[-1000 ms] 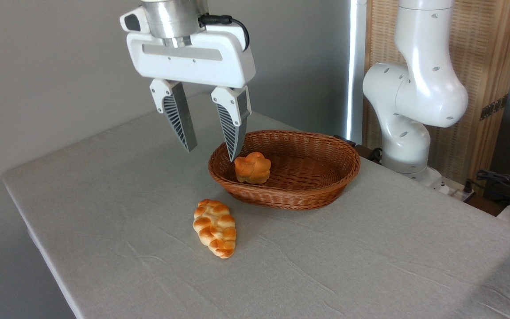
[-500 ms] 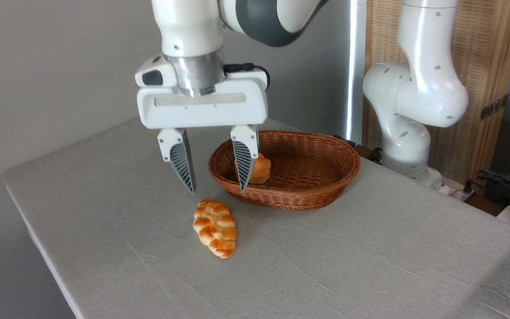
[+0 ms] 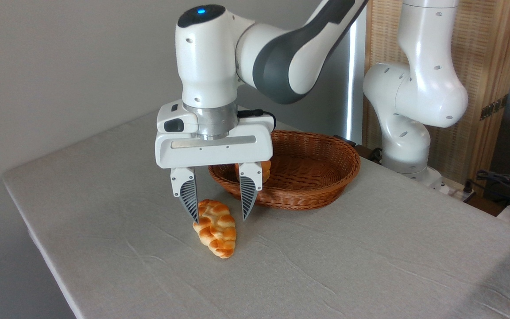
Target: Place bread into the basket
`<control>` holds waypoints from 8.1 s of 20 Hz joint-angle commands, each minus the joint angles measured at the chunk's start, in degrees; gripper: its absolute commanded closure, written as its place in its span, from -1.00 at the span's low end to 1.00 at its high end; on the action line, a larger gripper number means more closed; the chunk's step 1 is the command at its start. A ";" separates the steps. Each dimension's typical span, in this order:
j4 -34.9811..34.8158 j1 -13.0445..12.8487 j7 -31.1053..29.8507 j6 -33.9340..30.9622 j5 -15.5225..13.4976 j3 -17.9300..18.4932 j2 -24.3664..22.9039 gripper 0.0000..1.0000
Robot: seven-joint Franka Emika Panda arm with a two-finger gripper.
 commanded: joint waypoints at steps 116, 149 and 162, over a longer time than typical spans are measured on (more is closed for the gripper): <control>-5.29 -12.58 58.33 -30.54 4.31 1.42 -18.03 -1.00; 34.09 0.87 57.18 -35.19 4.14 0.54 4.11 -1.00; 36.03 3.51 54.63 -35.64 4.05 -1.21 5.70 -1.00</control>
